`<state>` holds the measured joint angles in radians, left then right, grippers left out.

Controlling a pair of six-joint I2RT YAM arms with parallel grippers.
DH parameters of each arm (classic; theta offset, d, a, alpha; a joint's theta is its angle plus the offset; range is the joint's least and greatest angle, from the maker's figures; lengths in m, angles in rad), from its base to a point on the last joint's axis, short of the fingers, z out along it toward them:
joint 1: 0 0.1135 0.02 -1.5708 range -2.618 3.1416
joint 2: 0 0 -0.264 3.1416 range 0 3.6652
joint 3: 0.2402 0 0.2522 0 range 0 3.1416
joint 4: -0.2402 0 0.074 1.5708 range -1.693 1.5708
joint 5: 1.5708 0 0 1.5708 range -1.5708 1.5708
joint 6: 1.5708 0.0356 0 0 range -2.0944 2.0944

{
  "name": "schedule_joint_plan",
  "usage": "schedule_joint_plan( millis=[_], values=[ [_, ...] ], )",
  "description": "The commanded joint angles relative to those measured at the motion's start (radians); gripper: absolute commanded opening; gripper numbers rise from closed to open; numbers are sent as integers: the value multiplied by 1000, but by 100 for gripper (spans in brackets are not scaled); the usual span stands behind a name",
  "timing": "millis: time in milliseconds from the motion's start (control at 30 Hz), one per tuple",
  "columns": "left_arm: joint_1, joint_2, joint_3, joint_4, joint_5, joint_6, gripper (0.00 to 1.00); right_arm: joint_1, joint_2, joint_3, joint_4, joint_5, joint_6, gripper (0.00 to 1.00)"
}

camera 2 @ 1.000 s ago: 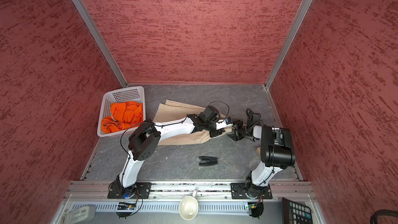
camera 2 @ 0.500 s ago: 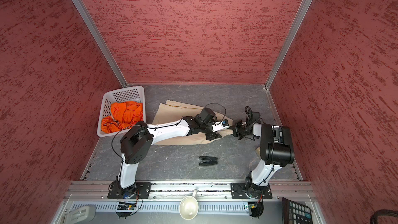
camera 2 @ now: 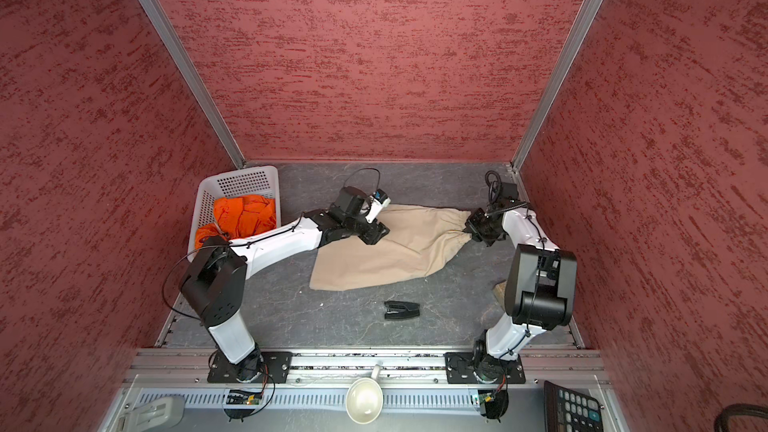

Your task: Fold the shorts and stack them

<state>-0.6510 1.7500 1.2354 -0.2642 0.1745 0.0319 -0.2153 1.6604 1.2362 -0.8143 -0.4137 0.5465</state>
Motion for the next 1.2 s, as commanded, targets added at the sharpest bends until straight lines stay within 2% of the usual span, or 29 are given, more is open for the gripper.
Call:
schedule_joint_plan(
  millis=[0, 100, 233, 333, 400, 500, 633, 867, 1167],
  values=[
    [70, -25, -23, 12, 39, -200, 59, -12, 22, 158, -225, 217, -165, 10],
    [138, -5, -32, 12, 123, -316, 56, -10, 54, 300, -301, 301, -203, 10],
    [167, 23, -70, 78, 192, -384, 52, 20, 91, 449, -357, 359, -221, 8],
    [182, 72, -80, 114, 235, -445, 47, 78, 132, 560, -403, 413, -232, 8],
    [187, 109, -79, 129, 267, -500, 39, 124, 156, 632, -431, 458, -229, 8],
    [185, 150, -84, 161, 292, -556, 35, 190, 172, 704, -438, 487, -204, 8],
    [184, 195, -83, 184, 289, -600, 30, 266, 179, 764, -438, 504, -178, 8],
    [176, 256, -63, 171, 276, -600, 20, 390, 187, 835, -466, 532, -139, 8],
    [175, 290, -60, 151, 237, -596, 14, 578, 202, 812, -466, 557, -72, 8]
  ],
)
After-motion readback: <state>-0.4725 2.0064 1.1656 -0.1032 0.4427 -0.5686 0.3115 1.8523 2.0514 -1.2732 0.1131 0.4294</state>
